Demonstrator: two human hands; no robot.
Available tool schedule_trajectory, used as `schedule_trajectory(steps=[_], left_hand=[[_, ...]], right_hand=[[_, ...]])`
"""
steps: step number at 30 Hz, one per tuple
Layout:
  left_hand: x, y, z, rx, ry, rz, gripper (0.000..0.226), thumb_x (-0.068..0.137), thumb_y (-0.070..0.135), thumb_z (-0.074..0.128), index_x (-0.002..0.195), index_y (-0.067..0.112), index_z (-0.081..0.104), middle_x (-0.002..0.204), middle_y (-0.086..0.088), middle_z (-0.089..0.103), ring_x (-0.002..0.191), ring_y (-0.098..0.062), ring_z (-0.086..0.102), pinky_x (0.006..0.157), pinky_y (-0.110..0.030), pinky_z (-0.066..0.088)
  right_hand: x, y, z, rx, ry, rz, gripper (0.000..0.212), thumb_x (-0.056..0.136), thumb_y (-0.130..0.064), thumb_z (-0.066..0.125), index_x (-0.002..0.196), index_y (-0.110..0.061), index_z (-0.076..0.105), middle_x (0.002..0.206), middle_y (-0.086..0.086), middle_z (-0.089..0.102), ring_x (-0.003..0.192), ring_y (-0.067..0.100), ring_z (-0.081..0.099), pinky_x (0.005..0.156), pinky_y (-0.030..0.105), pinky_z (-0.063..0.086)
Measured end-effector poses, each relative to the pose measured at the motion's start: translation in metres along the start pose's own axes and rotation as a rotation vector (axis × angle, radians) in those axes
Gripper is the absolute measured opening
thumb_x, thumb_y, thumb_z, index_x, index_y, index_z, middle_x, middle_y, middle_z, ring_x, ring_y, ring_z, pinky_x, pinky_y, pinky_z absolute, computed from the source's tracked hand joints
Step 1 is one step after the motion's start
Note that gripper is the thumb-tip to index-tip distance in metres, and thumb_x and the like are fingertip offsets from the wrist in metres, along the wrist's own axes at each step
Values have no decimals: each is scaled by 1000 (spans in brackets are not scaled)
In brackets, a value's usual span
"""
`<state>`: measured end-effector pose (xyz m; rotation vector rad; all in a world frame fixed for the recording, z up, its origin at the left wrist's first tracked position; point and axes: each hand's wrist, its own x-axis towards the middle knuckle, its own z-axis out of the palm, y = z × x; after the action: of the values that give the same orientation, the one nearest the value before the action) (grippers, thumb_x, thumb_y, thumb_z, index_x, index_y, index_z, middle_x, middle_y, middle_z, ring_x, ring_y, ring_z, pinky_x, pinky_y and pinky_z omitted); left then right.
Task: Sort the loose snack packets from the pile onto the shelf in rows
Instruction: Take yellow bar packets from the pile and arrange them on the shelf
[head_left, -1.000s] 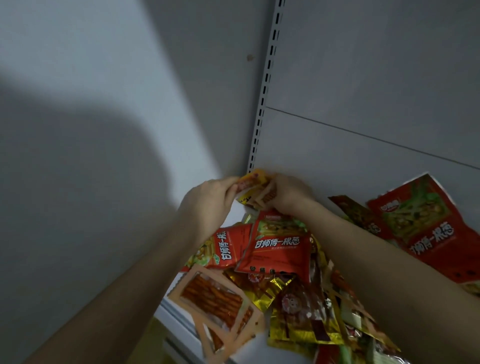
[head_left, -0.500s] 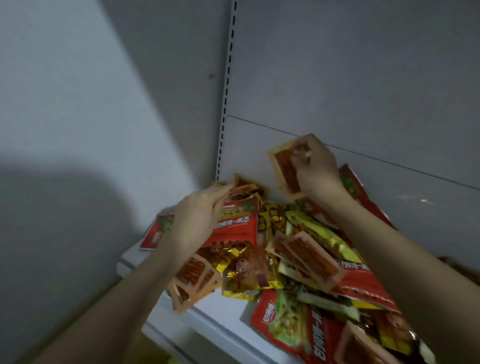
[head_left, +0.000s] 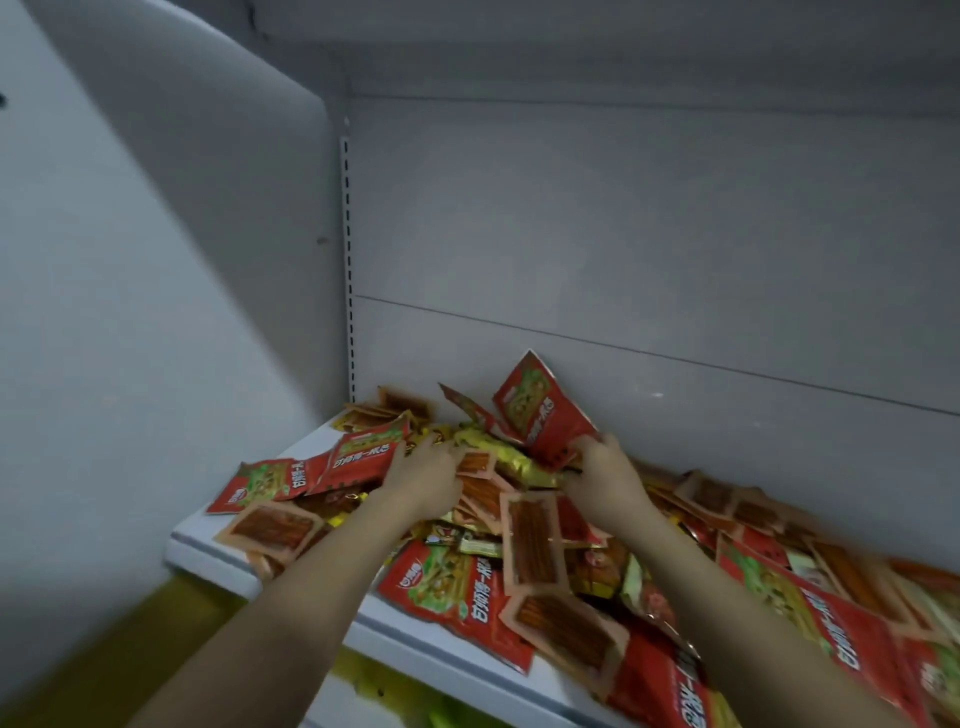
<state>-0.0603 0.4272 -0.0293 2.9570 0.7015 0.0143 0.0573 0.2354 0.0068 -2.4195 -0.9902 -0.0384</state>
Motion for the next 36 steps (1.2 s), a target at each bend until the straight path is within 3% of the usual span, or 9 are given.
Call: schedule_trajectory(steps=[7, 12, 14, 16, 19, 23, 29, 33, 36], left_hand=[[-70, 48, 16, -193, 368, 39, 60, 103, 56, 33, 158, 37, 18, 165, 11, 17, 154, -14, 8, 124, -43, 4], [-124, 80, 98, -181, 246, 131, 81, 88, 77, 16, 158, 37, 13, 166, 11, 13, 153, -9, -2, 123, -34, -11], [-122, 79, 109, -258, 322, 66, 73, 94, 70, 29, 156, 31, 30, 162, 3, 27, 152, -18, 11, 123, -34, 0], [-119, 81, 112, -247, 469, 88, 54, 92, 46, 61, 141, 25, 54, 147, -4, 48, 140, -22, 31, 119, -47, 30], [-121, 85, 119, -252, 507, 89, 43, 89, 39, 51, 124, 20, 68, 128, -3, 63, 120, -25, 56, 104, -49, 48], [-122, 92, 127, -215, 582, 80, 43, 92, 32, 43, 124, 17, 69, 126, -1, 67, 115, -21, 64, 114, -39, 40], [-131, 113, 128, -469, 525, 59, 46, 100, 1, 51, 144, 13, 52, 147, 0, 49, 138, -8, 37, 116, -16, 15], [-144, 112, 119, -630, 564, 82, 43, 105, 17, 45, 146, 31, 46, 146, 20, 43, 138, 2, 38, 114, -19, 32], [-138, 99, 93, -638, 617, 113, 38, 106, 23, 45, 144, 29, 47, 143, 19, 45, 133, 6, 39, 108, -14, 34]], right_hand=[[-42, 13, 5, 38, 23, -133, 34, 92, -18, 58, 126, -14, 59, 125, 6, 54, 116, 28, 54, 94, 41, 47], [-84, 24, 44, -10, -124, -191, 43, 90, -29, 66, 128, -16, 51, 128, 9, 46, 117, 31, 49, 96, 40, 45], [-95, 25, 54, 21, -96, -156, 31, 99, -36, 53, 122, -14, 51, 122, 11, 47, 109, 33, 53, 88, 39, 47], [-102, 22, 58, 46, 3, -164, 30, 105, -38, 42, 117, -12, 52, 117, 12, 51, 102, 32, 56, 80, 38, 45], [-104, 16, 59, 73, -56, -87, 27, 106, -34, 37, 117, -11, 46, 113, 15, 54, 100, 36, 57, 75, 38, 43], [-110, 11, 56, 156, -72, 1, 10, 102, -23, 45, 100, -21, 35, 97, 8, 61, 95, 32, 59, 75, 44, 50], [-128, 6, 55, 232, -61, -5, 37, 88, 7, 48, 119, -13, 42, 110, 11, 57, 101, 27, 57, 75, 33, 42], [-131, 3, 41, 382, 5, -26, 24, 95, 1, 49, 107, -20, 49, 93, 1, 62, 85, 20, 61, 69, 37, 51], [-110, 6, 9, 454, 88, -18, 17, 99, -8, 51, 104, -24, 56, 94, -6, 61, 86, 13, 59, 64, 31, 52]])
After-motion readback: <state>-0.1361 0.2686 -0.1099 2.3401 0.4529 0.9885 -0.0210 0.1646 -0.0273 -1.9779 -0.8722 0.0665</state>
